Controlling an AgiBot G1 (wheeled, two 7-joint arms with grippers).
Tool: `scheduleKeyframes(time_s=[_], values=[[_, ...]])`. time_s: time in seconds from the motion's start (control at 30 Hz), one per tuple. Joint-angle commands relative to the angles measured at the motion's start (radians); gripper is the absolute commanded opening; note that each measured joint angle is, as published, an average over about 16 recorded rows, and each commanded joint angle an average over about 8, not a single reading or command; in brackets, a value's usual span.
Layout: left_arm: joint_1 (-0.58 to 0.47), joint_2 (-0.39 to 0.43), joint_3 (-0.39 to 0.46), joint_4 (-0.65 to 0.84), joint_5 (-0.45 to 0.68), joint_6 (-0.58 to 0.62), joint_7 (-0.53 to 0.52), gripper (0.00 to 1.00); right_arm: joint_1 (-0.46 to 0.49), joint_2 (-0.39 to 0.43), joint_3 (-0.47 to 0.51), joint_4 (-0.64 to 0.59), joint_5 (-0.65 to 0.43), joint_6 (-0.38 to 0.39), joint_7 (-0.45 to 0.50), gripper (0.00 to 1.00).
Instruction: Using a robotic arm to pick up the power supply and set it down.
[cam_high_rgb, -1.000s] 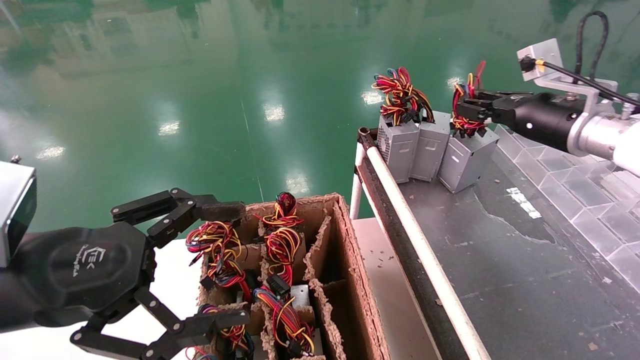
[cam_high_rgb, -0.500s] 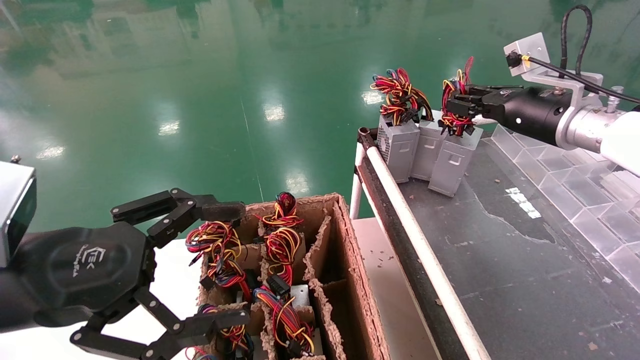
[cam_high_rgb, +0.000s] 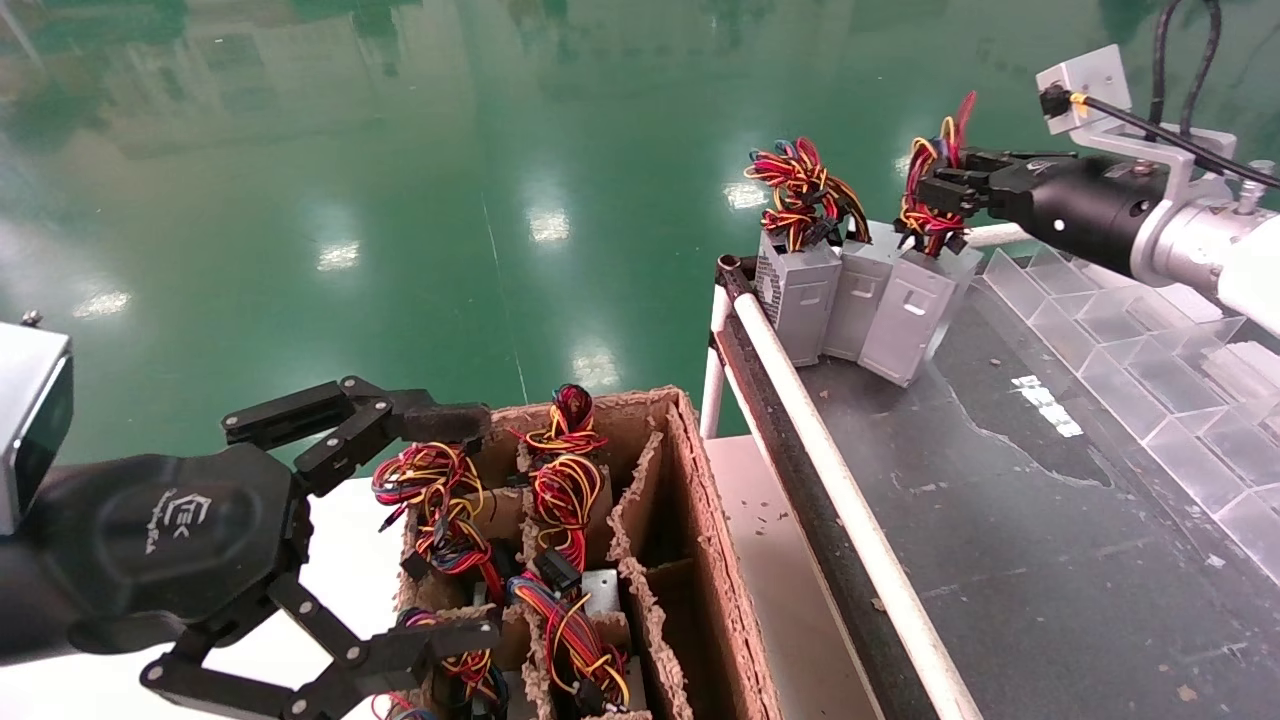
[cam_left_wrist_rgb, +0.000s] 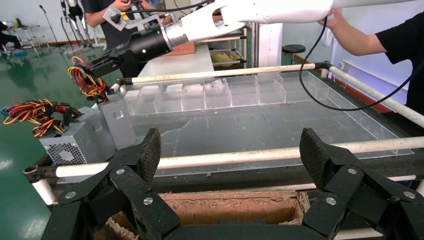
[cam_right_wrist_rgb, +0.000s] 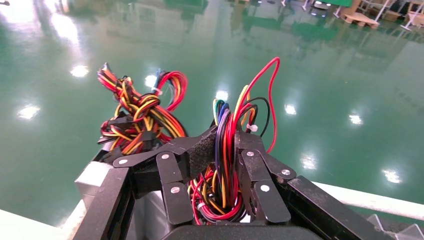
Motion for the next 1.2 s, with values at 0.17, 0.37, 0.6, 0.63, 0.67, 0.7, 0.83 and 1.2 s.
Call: scheduleKeyframes(time_s=[0.17, 0.37, 0.6, 0.63, 0.67, 0.7, 0.83, 1.2], values=[[0.0, 0.0, 0.0, 0.0, 0.0, 0.0, 0.0, 1.0, -0.01, -0.004, 0.008, -0.001, 0.011, 0.005, -0.011, 0.0], [0.0, 0.0, 0.0, 0.0, 0.0, 0.0, 0.0, 1.0, -0.023, -0.018, 0.008, -0.003, 0.011, 0.02, -0.026, 0.48], [0.0, 0.0, 0.0, 0.0, 0.0, 0.0, 0.0, 1.0, -0.033, -0.031, 0.014, -0.006, 0.02, 0.045, -0.036, 1.0], [0.0, 0.0, 0.0, 0.0, 0.0, 0.0, 0.0, 1.0, -0.034, -0.032, 0.015, -0.006, 0.021, 0.047, -0.037, 1.0], [0.0, 0.0, 0.0, 0.0, 0.0, 0.0, 0.0, 1.0, -0.035, -0.033, 0.015, -0.005, 0.022, 0.049, -0.039, 1.0], [0.0, 0.0, 0.0, 0.0, 0.0, 0.0, 0.0, 1.0, -0.035, -0.034, 0.015, -0.005, 0.022, 0.05, -0.041, 1.0], [0.0, 0.0, 0.0, 0.0, 0.0, 0.0, 0.0, 1.0, -0.037, -0.036, 0.017, -0.003, 0.024, 0.053, -0.047, 1.0], [0.0, 0.0, 0.001, 0.0, 0.0, 0.0, 0.0, 1.0, -0.036, -0.028, 0.018, -0.004, 0.026, 0.046, -0.056, 1.0]])
